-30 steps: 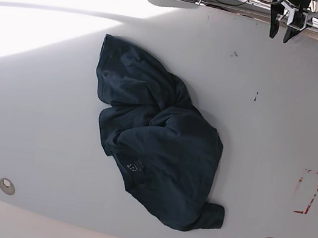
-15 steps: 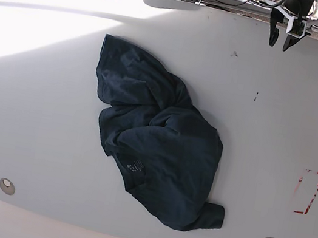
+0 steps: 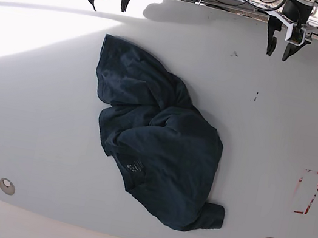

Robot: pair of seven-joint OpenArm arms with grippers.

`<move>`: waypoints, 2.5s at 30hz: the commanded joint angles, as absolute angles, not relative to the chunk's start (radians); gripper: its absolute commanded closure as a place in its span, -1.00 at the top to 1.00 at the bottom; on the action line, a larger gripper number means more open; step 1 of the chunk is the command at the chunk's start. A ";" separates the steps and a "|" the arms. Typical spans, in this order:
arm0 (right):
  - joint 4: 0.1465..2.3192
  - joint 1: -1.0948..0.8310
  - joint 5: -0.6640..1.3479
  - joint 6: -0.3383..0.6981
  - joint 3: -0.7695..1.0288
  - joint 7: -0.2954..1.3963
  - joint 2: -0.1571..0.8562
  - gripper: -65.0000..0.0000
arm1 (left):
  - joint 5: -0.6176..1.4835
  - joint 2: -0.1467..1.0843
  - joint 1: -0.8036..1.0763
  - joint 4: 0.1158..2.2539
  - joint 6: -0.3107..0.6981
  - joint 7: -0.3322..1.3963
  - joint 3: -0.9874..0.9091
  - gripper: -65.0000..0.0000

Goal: Fold the T-shirt properly
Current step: 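Lower both open grippers toward the navy T-shirt, then move the right gripper onto the T-shirt's edge nearest it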

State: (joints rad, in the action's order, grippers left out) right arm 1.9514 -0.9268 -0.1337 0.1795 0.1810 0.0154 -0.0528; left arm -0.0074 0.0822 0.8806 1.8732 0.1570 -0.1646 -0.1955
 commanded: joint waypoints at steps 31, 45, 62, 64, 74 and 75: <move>1.962 -0.654 -0.163 0.167 0.144 0.225 -0.054 0.24 | -0.012 0.083 0.760 1.898 0.162 -0.134 -0.203 -0.10; 1.969 -0.520 -0.034 0.138 0.236 0.316 -0.053 0.26 | -0.016 0.090 0.777 1.903 0.157 -0.118 -0.203 -0.12; 1.783 -0.436 -0.055 0.233 0.167 0.294 -0.036 0.11 | -0.022 0.089 0.776 1.900 0.159 -0.117 -0.212 -0.09; 1.761 -0.431 -0.055 0.247 0.163 0.294 -0.034 0.00 | -0.024 0.089 0.776 1.899 0.158 -0.118 -0.213 -0.09; 1.702 -0.416 -0.049 0.233 0.169 0.297 -0.035 -0.06 | -0.024 0.092 0.770 1.898 0.161 -0.117 -0.214 -0.08; 1.704 -0.416 -0.048 0.232 0.169 0.298 -0.035 -0.04 | -0.025 0.092 0.770 1.898 0.160 -0.116 -0.214 -0.08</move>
State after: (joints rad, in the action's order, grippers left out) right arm 1.6882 -0.4129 -0.0509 0.2409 0.1665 0.2981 -0.0380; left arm -0.0292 0.0868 0.7616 1.8839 0.1642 -0.0937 -0.2104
